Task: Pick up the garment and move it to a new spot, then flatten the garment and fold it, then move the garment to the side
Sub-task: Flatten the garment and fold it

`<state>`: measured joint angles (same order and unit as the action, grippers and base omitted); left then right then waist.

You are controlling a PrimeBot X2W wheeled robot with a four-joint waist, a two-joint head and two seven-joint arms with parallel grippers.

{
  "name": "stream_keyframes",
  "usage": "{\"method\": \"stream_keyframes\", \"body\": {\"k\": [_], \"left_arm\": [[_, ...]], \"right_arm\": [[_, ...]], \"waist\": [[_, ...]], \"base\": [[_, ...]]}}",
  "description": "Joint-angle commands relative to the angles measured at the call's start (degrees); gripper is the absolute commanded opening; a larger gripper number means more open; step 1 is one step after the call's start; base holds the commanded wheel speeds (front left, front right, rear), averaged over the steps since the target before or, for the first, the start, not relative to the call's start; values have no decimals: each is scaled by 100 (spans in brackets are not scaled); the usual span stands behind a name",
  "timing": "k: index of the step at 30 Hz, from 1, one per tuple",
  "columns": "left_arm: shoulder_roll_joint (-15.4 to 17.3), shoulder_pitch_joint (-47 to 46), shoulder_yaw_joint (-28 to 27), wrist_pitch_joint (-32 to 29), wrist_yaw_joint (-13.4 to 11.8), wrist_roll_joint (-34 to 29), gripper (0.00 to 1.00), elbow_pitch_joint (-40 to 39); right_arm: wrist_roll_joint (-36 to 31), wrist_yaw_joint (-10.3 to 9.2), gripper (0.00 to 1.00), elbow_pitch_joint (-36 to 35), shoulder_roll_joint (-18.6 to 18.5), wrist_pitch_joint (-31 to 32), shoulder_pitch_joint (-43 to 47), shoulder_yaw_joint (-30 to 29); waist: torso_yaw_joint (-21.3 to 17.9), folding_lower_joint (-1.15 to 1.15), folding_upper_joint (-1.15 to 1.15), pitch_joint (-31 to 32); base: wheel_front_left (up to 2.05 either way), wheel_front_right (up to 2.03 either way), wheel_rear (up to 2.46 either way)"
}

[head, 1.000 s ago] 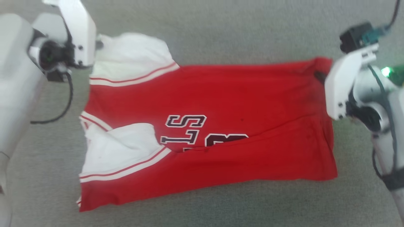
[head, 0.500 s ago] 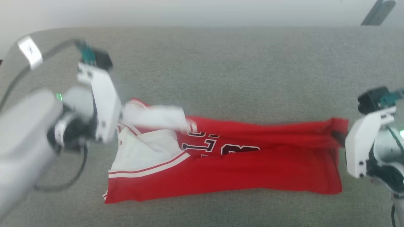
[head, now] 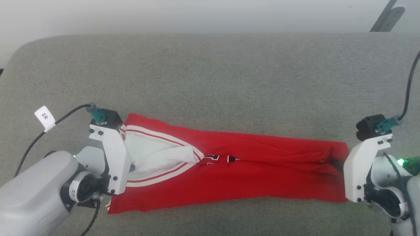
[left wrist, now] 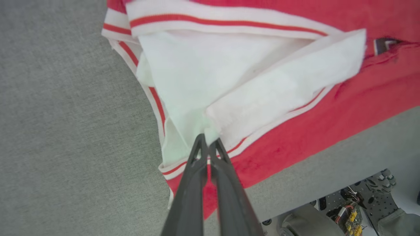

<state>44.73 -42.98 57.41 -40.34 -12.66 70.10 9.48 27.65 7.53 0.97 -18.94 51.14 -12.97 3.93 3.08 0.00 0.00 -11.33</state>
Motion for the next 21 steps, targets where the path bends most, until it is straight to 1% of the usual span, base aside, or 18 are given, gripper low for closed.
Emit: {"method": "stream_keyframes", "body": {"k": [1, 2, 3, 6, 8, 13, 17, 21], "left_arm": [[-31, 74, -48, 176, 64, -59, 47, 116], [-53, 110, -54, 250, 87, -76, 63, 195], [-71, 153, -46, 312, 119, -90, 100, 251], [-110, 265, -87, 574, 195, -103, 100, 330], [-77, 378, -97, 775, 221, -145, 100, 314], [20, 782, -176, 1513, 221, -265, 100, 143], [129, 1139, -280, 2320, 192, -497, 100, -9], [159, 1517, -526, 3327, 29, -604, 100, -65]], "right_arm": [[51, -8, 100, 46, 27, -88, -82, 48], [81, -8, 100, 65, 39, -125, -100, 79], [119, -8, 100, 84, 51, -162, -111, 81], [165, -8, 100, 113, -6, -310, -54, 102], [200, -8, 100, 112, -7, -443, 25, 70], [221, -8, 100, 76, 20, -780, 255, -110], [187, -7, 100, 76, 65, -988, 442, -297], [147, -6, 100, 184, 94, -1063, 582, -477]], "waist": [[-28, 0, 0, 38], [-38, 0, 0, 66], [-46, 0, 0, 101], [-42, 0, 0, 247], [-31, 0, 0, 358], [22, 0, 0, 625], [84, 0, 0, 788], [170, 0, 0, 880]], "base": [[0, 0, 0], [0, 0, 0], [0, 0, 0], [0, 0, 0], [0, 0, 0], [0, 0, 0], [0, 0, 0], [0, 0, 0]]}}
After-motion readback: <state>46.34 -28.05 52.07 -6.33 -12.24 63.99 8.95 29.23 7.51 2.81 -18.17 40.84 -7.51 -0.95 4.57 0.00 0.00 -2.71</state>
